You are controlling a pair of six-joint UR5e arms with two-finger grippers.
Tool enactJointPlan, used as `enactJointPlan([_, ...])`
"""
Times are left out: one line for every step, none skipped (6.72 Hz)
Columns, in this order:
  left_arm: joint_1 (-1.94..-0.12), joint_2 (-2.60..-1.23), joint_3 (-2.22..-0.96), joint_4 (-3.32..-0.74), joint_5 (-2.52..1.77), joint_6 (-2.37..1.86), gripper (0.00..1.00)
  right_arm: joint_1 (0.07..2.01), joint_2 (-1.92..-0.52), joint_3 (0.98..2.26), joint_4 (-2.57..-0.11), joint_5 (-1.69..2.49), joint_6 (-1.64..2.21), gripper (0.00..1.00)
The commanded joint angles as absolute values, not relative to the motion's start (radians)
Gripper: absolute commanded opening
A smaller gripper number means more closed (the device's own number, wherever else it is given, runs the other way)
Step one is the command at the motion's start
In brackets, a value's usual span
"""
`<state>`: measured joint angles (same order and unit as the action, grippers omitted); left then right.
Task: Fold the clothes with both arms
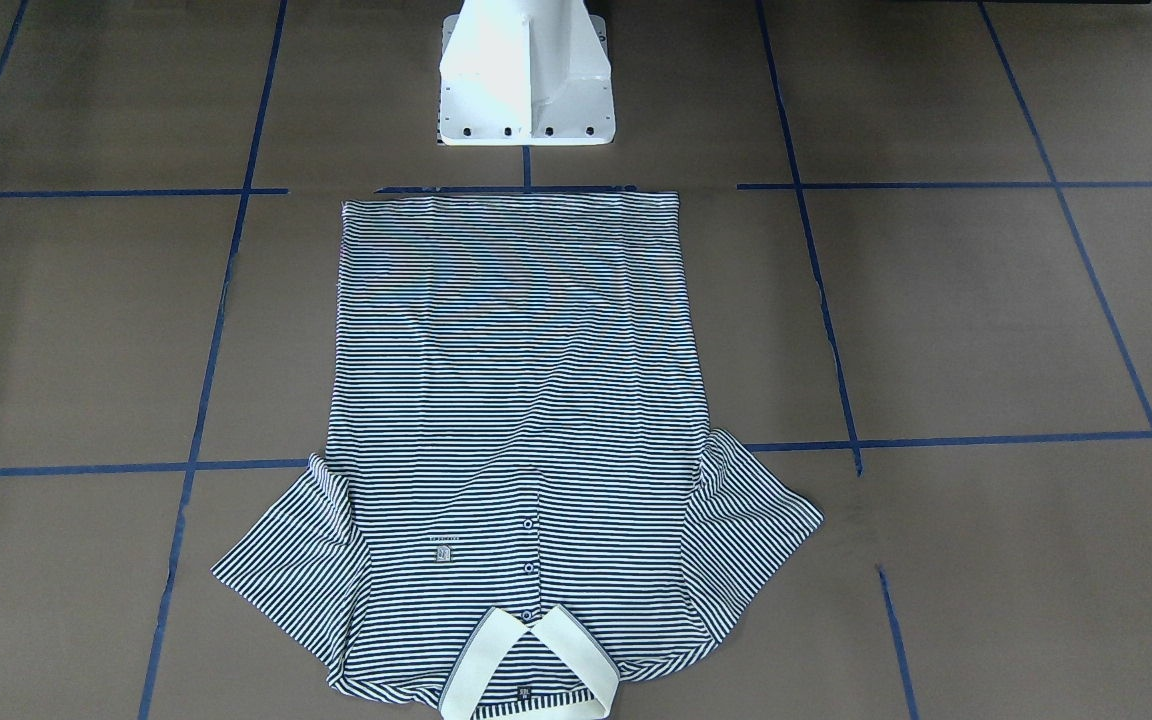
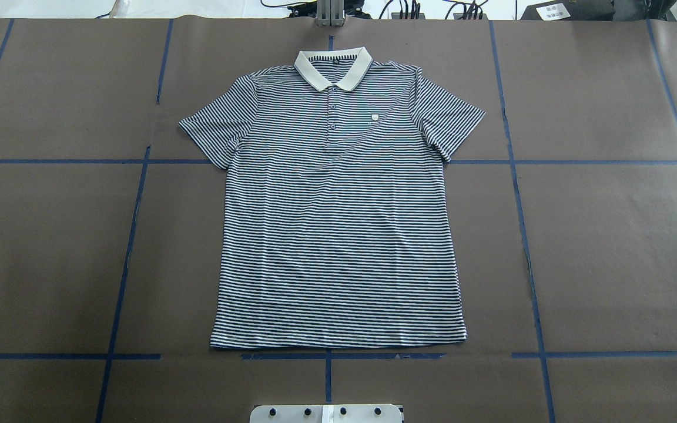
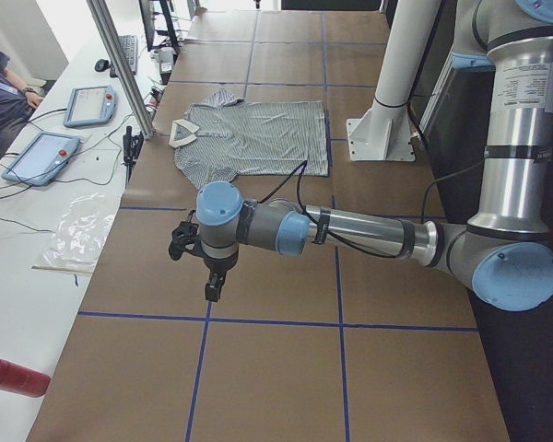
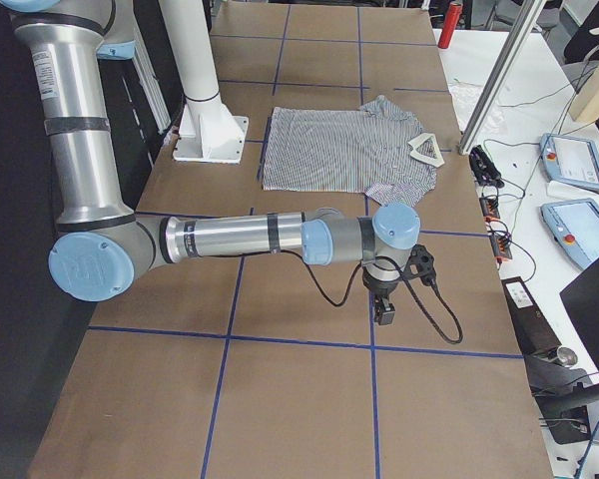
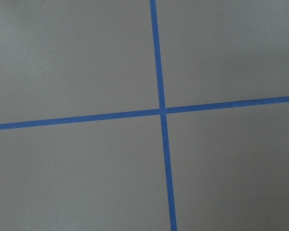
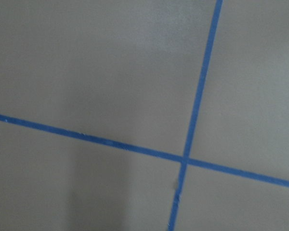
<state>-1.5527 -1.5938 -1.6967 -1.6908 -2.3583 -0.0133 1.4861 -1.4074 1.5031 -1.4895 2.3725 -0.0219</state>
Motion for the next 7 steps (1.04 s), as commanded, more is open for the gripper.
enactJointPlan([-1.528,-1.598,-1.681,-1.848,-2.370,-0.018,1.00,1.331,-1.234,1.276,-1.139,2.403,0.270,1.00])
enactJointPlan([-1.499,-1.601,-1.665,-1.877,-2.367,-0.017,1.00,1.236,-1.170,1.197,-0.938,2.340,0.469,1.00])
enactJointPlan([-1.499,-1.632,-1.646,-1.894,-2.370,-0.028,1.00,1.118,-1.132,1.184,-0.791,2.207,0.671,1.00])
enactJointPlan([-1.497,-1.638,-1.643,-1.899,-2.368,-0.034,1.00,1.027,-1.077,1.178,-0.790,2.112,0.824,1.00])
enactJointPlan([-1.496,-1.638,-1.643,-1.901,-2.367,-0.031,1.00,0.996,-1.012,1.126,-0.792,2.077,0.843,1.00])
enactJointPlan([-1.496,-1.637,-1.644,-1.901,-2.368,-0.031,1.00,0.971,-0.982,1.109,-0.820,2.050,0.853,1.00])
enactJointPlan([-1.496,-1.637,-1.646,-1.902,-2.368,-0.031,1.00,0.948,-0.967,1.086,-0.822,1.999,0.853,0.99])
